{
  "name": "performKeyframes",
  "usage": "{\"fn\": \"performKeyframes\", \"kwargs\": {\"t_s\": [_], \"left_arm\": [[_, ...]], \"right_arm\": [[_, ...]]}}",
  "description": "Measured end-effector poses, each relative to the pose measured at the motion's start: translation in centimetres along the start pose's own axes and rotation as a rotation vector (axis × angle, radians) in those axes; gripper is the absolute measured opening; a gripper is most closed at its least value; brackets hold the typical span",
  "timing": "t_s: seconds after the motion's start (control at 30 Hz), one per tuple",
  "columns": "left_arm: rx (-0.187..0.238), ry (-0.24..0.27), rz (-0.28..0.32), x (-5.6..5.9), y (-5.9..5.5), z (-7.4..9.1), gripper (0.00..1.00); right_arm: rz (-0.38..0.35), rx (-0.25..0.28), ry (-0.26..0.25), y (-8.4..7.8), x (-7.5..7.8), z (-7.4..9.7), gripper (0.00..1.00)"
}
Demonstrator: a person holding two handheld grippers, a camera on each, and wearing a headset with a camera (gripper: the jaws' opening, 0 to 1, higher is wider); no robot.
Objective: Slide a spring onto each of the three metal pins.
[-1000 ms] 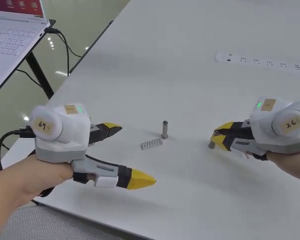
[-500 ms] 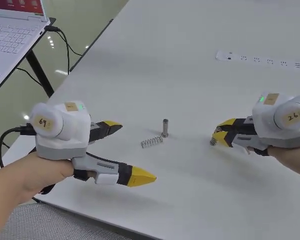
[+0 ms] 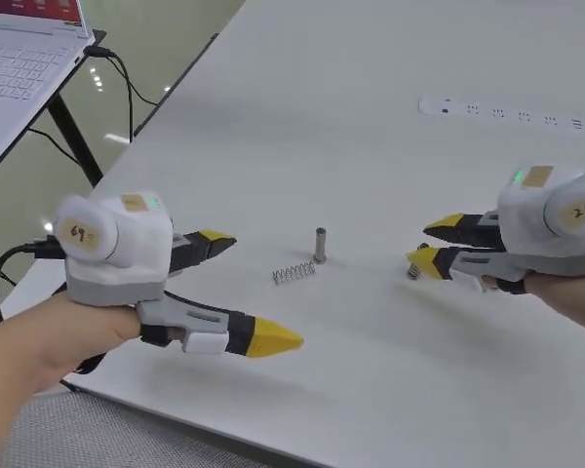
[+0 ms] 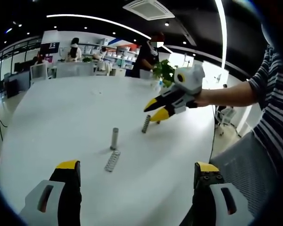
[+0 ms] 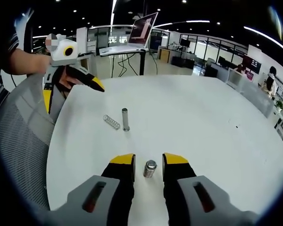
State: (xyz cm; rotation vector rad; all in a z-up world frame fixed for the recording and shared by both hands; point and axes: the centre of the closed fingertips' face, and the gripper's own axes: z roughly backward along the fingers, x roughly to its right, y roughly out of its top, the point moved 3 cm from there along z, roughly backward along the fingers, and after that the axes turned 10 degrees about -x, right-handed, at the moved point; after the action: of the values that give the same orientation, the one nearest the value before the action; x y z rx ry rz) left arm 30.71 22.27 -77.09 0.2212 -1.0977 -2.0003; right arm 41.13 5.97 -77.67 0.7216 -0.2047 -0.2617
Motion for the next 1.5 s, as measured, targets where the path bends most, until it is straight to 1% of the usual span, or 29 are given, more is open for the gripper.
{"fn": "performKeyframes", "kwargs": {"t_s": [0.17,0.3,0.4,0.47,0.53,0.57,0.6,0.67,0.73,0.77,0.8,0.97,1.03,1.13,1.23,1.27,1.33,1.43,1.5], "left_arm": [[0.003,0.003,0.005,-0.1,0.0,0.2,0.98],[0.002,0.005,0.005,-0.2,-0.1,0.3,0.98],[0.002,0.004,0.005,-0.1,-0.1,0.3,0.98],[0.003,0.004,0.006,-0.2,-0.1,0.3,0.98],[0.000,0.004,0.005,-0.2,-0.1,0.3,0.98],[0.000,0.004,0.005,-0.2,-0.1,0.3,0.98],[0.000,0.003,0.005,-0.2,-0.1,0.3,0.98],[-0.001,0.002,0.003,-0.1,-0.1,0.2,0.98],[-0.001,-0.001,0.000,-0.1,-0.1,0.2,0.98],[-0.003,-0.004,-0.002,-0.1,-0.1,0.2,0.98],[-0.003,-0.005,-0.003,0.0,-0.1,0.2,0.98],[0.001,-0.008,-0.005,-0.1,0.0,0.2,0.98],[0.004,-0.009,-0.004,0.0,0.0,0.2,0.98],[0.000,-0.009,-0.007,0.1,-0.1,0.3,0.98],[0.003,-0.011,-0.007,0.1,0.0,0.3,0.98],[0.003,-0.009,-0.007,0.1,0.0,0.3,0.98],[0.007,-0.006,-0.006,0.1,0.1,0.3,0.98],[0.012,-0.001,-0.005,0.0,0.3,0.5,0.98],[0.012,0.002,-0.006,-0.1,0.3,0.5,0.98]], "right_arm": [[0.042,0.005,0.018,1.0,-0.7,0.3,0.23],[0.112,0.004,0.049,2.0,-1.6,0.4,0.23],[0.143,0.007,0.067,2.8,-2.1,0.5,0.23],[0.187,-0.005,0.089,3.2,-2.7,0.5,0.23],[0.234,-0.021,0.124,3.5,-3.4,0.5,0.23],[0.238,-0.024,0.140,3.6,-3.7,0.4,0.23],[0.236,-0.025,0.142,3.7,-3.8,0.4,0.23],[0.261,-0.034,0.164,3.9,-4.2,0.3,0.23],[0.299,-0.052,0.173,4.0,-4.5,0.1,0.23],[0.330,-0.061,0.189,4.0,-4.7,0.0,0.23],[0.342,-0.069,0.203,4.0,-4.9,0.0,0.22],[0.378,-0.096,0.231,4.5,-5.1,-0.7,0.22],[0.395,-0.100,0.251,4.8,-5.4,-1.1,0.22],[0.458,-0.122,0.278,5.4,-6.1,-1.9,0.21],[0.496,-0.138,0.306,5.9,-6.9,-2.5,0.21],[0.536,-0.144,0.313,6.2,-7.2,-2.8,0.21],[0.578,-0.154,0.321,6.7,-7.6,-3.4,0.20],[0.635,-0.153,0.339,7.3,-8.2,-4.0,0.18],[0.672,-0.165,0.340,7.6,-8.4,-4.6,0.17]]}}
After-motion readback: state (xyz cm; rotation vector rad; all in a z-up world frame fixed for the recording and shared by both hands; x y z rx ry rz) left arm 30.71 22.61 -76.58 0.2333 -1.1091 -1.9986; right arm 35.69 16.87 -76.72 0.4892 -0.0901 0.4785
